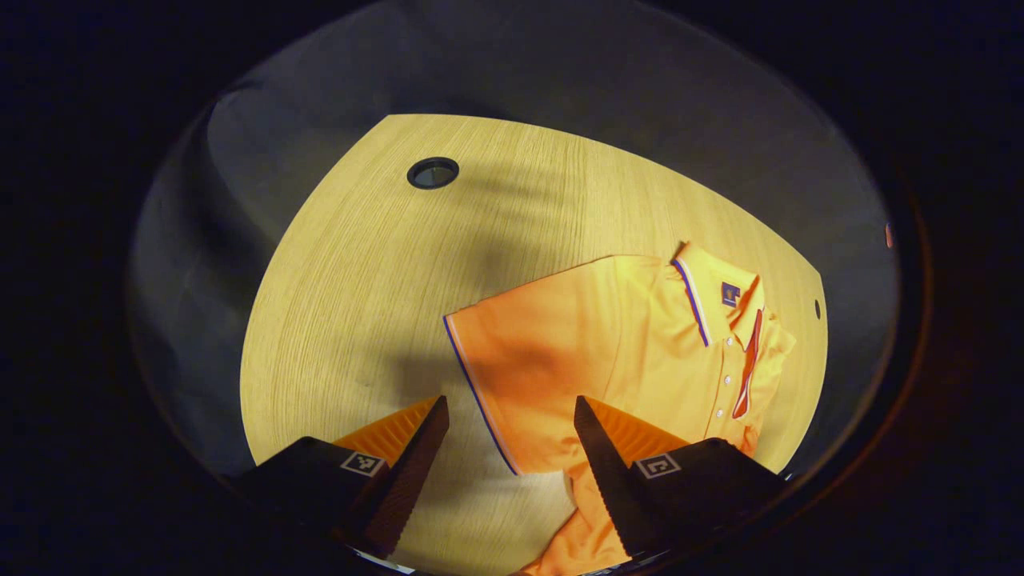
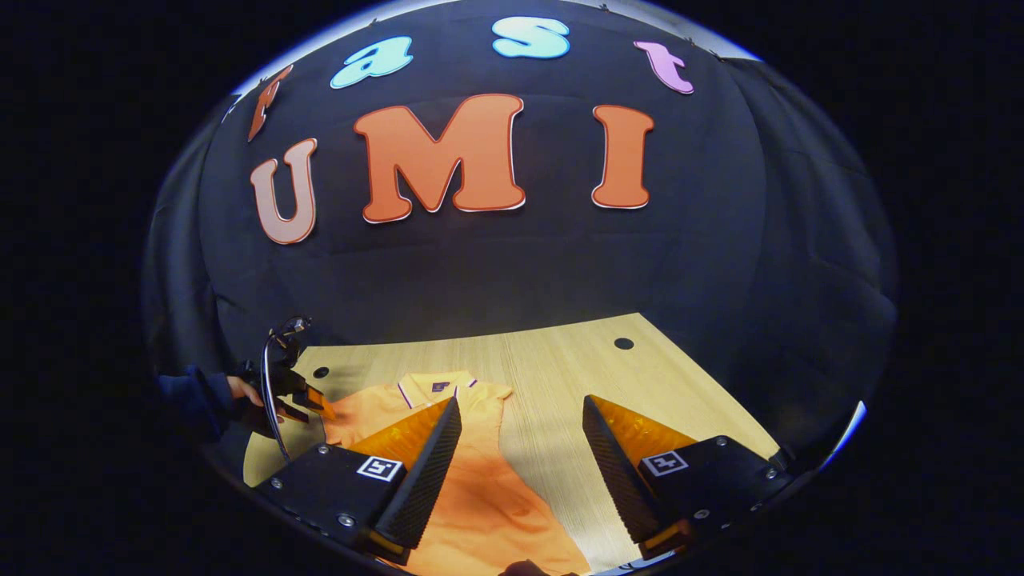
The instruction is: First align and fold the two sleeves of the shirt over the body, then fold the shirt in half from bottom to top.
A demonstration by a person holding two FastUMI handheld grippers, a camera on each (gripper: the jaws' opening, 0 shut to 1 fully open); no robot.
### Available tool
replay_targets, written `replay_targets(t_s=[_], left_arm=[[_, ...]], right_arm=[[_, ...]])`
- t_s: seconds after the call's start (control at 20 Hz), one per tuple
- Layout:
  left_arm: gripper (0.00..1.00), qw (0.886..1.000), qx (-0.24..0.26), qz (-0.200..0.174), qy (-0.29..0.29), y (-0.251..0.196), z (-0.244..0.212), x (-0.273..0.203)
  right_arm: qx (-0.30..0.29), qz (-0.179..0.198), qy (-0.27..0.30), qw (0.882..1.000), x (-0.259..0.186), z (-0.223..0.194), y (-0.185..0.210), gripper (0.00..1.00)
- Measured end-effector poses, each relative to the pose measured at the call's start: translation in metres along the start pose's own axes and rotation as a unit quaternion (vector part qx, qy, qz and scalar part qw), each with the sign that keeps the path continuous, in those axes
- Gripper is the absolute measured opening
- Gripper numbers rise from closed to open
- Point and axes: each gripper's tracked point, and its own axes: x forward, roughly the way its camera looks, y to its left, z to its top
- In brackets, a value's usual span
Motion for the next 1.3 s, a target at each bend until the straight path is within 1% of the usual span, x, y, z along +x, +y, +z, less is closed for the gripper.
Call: replay_targets(t_s=[0.05,0.15,0.2,0.3,0.35,0.45,0.5,0.55,0.65,0.7,0.75,0.9,1.1,1.3], left_arm=[[0.99,1.0,-0.002,0.0,0.006,0.0,0.004,0.006],[0.95,1.0,-0.007,0.004,0.023,0.003,0.01,0.016],[0.97,1.0,-0.006,0.008,0.029,0.005,0.01,0.023],[0.95,0.999,-0.005,0.019,0.041,0.009,0.011,0.032],[0.96,0.998,-0.002,0.035,0.046,0.014,0.011,0.031],[0.82,0.997,0.004,0.051,0.052,0.017,0.01,0.033],[0.77,0.997,0.01,0.057,0.057,0.017,0.009,0.031],[0.8,0.997,0.01,0.053,0.05,0.013,0.012,0.036],[0.43,0.998,0.005,0.041,0.044,0.006,0.012,0.034],[0.27,0.998,0.01,0.04,0.053,0.005,0.01,0.032],[0.11,0.998,0.017,0.039,0.047,0.009,0.01,0.029],[0.12,0.999,0.027,0.014,0.014,-0.002,0.024,0.016],[0.11,0.997,0.07,-0.019,-0.02,-0.031,0.037,-0.01],[0.11,0.992,0.113,-0.038,-0.037,-0.065,0.044,-0.031]], right_arm=[[0.004,-0.004,-0.001,1.0,-0.006,-0.001,-0.005,0.93],[0.01,-0.014,-0.002,1.0,-0.016,-0.003,-0.015,0.93],[0.01,-0.021,-0.001,1.0,-0.02,-0.005,-0.018,0.93],[0.005,-0.031,0.002,1.0,-0.026,-0.011,-0.024,0.93],[0.005,-0.031,0.002,1.0,-0.028,-0.013,-0.025,0.93],[0.013,-0.03,0.006,0.999,-0.031,-0.018,-0.024,0.93],[0.02,-0.03,0.01,0.999,-0.03,-0.021,-0.024,0.93],[0.025,-0.029,0.013,0.999,-0.029,-0.024,-0.023,0.93],[0.03,-0.027,0.017,0.999,-0.025,-0.028,-0.02,0.93],[0.031,-0.023,0.019,0.999,-0.024,-0.03,-0.018,0.93],[0.031,-0.023,0.021,0.999,-0.023,-0.031,-0.017,0.93],[0.026,-0.021,0.021,0.999,-0.021,-0.032,-0.018,0.93],[0.036,-0.02,0.032,0.999,-0.016,-0.04,-0.022,0.93],[0.035,-0.022,0.034,0.999,-0.017,-0.039,-0.025,0.94]])
